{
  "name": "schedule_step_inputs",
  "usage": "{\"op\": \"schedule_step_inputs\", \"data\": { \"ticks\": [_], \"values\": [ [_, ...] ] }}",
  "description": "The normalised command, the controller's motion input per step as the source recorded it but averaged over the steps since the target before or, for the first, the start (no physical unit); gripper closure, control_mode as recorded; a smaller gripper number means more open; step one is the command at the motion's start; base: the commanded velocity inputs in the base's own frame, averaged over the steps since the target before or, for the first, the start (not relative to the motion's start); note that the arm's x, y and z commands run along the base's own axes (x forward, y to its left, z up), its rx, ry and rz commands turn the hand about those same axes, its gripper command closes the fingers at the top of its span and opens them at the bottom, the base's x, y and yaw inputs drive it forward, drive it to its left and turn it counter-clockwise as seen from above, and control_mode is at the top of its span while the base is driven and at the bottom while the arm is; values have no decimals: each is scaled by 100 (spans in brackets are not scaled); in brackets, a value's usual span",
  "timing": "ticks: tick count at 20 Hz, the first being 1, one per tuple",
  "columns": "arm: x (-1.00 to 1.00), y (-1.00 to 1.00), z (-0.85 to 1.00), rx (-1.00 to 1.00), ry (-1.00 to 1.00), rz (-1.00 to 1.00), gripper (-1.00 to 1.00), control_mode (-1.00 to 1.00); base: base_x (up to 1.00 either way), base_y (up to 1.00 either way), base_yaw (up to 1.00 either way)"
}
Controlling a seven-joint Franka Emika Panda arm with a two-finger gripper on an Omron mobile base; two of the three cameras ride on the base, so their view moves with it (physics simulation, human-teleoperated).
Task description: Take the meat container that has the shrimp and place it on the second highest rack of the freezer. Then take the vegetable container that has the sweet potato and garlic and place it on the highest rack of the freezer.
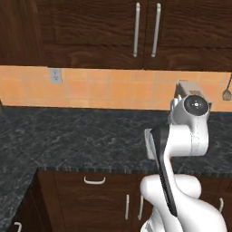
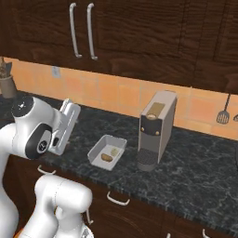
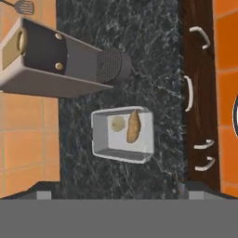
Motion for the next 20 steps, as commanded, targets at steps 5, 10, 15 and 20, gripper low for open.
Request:
{"op": "schedule_step_inputs", "data": {
  "ticks": [5,10,15,20],
  "values": [
    [25,10,-3,0,0,-23,-100,-100,7,3,-6],
    [61,4,-34,11,26,-11,-100,-100,0,0,0],
    [39,0,-59,13,37,0,-100,-100,0,0,0],
    [9,0,-65,1,24,-1,-100,-100,0,0,0]
  ]
}}
